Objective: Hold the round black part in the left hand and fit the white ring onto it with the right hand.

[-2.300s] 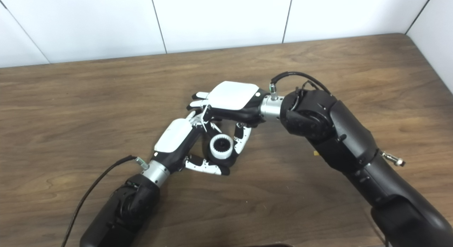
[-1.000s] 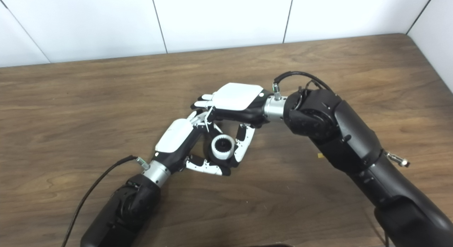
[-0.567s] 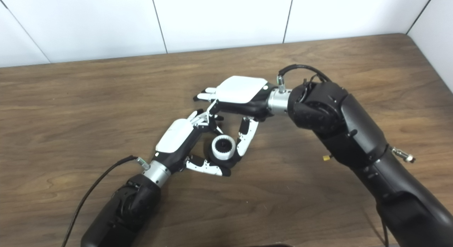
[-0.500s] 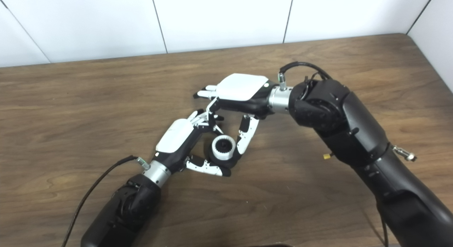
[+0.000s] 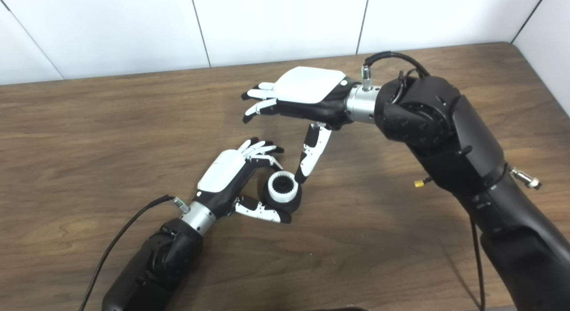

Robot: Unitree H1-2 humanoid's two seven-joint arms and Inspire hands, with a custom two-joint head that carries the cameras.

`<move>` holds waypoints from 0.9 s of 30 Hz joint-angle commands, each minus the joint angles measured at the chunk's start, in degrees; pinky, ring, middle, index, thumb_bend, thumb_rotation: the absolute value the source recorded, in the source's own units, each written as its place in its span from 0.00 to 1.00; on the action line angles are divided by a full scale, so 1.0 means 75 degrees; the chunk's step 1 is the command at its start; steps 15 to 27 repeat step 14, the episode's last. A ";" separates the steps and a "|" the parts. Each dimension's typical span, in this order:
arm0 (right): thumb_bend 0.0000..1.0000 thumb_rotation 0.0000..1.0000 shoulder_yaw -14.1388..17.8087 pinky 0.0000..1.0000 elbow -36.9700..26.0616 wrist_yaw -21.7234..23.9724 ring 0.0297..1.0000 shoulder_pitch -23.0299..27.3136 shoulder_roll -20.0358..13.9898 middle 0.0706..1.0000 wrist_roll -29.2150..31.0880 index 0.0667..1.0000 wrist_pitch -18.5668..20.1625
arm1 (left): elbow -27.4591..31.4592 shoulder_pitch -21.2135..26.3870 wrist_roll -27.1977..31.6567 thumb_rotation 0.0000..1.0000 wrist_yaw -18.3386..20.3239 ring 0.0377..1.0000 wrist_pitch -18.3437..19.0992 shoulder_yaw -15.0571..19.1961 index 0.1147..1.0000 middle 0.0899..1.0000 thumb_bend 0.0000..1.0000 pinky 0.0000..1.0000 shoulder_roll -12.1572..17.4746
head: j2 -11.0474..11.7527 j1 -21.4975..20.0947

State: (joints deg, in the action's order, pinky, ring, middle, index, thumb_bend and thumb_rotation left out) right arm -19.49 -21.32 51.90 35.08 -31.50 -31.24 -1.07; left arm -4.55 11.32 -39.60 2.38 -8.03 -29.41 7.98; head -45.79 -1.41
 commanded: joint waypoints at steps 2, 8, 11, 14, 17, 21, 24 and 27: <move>1.00 0.46 0.0319 0.97 -0.0336 -0.0137 1.00 0.0401 -0.0216 1.00 0.0253 0.86 0.0069 | -0.0251 0.0006 -0.0038 0.05 0.0138 0.93 -0.0139 -0.0095 0.41 0.84 0.52 1.00 0.0025 | 0.0009 -0.0008; 1.00 0.51 0.0841 1.00 -0.0611 -0.0246 1.00 0.0461 -0.0557 1.00 0.0532 0.89 0.0135 | -0.0311 0.0021 -0.0012 0.05 0.0115 0.92 -0.0218 -0.0068 0.41 0.84 0.52 1.00 0.0063 | 0.0054 -0.0006; 1.00 0.48 0.1157 0.97 -0.0698 -0.0320 1.00 0.0420 -0.0748 1.00 0.0789 0.91 0.0173 | -0.0313 0.0031 0.0013 0.05 0.0144 0.92 -0.0223 -0.0043 0.41 0.84 0.52 1.00 0.0091 | 0.0071 -0.0011; 1.00 0.46 0.1373 0.95 -0.0859 -0.0334 1.00 0.0371 -0.0884 1.00 0.0813 0.91 0.0335 | -0.0324 0.0033 0.0031 0.05 0.0157 0.92 -0.0260 -0.0009 0.41 0.84 0.52 1.00 0.0137 | 0.0095 -0.0037; 1.00 0.46 0.1373 0.95 -0.0859 -0.0334 1.00 0.0371 -0.0884 1.00 0.0813 0.91 0.0335 | -0.0324 0.0033 0.0031 0.05 0.0157 0.92 -0.0260 -0.0009 0.41 0.84 0.52 1.00 0.0137 | 0.0095 -0.0037; 1.00 0.46 0.1373 0.95 -0.0859 -0.0334 1.00 0.0371 -0.0884 1.00 0.0813 0.91 0.0335 | -0.0324 0.0033 0.0031 0.05 0.0157 0.92 -0.0260 -0.0009 0.41 0.84 0.52 1.00 0.0137 | 0.0095 -0.0037; 1.00 0.46 0.1373 0.95 -0.0859 -0.0334 1.00 0.0371 -0.0884 1.00 0.0813 0.91 0.0335 | -0.0324 0.0033 0.0031 0.05 0.0157 0.92 -0.0260 -0.0009 0.41 0.84 0.52 1.00 0.0137 | 0.0095 -0.0037; 1.00 0.46 0.1373 0.95 -0.0859 -0.0334 1.00 0.0371 -0.0884 1.00 0.0813 0.91 0.0335 | -0.0324 0.0033 0.0031 0.05 0.0157 0.92 -0.0260 -0.0009 0.41 0.84 0.52 1.00 0.0137 | 0.0095 -0.0037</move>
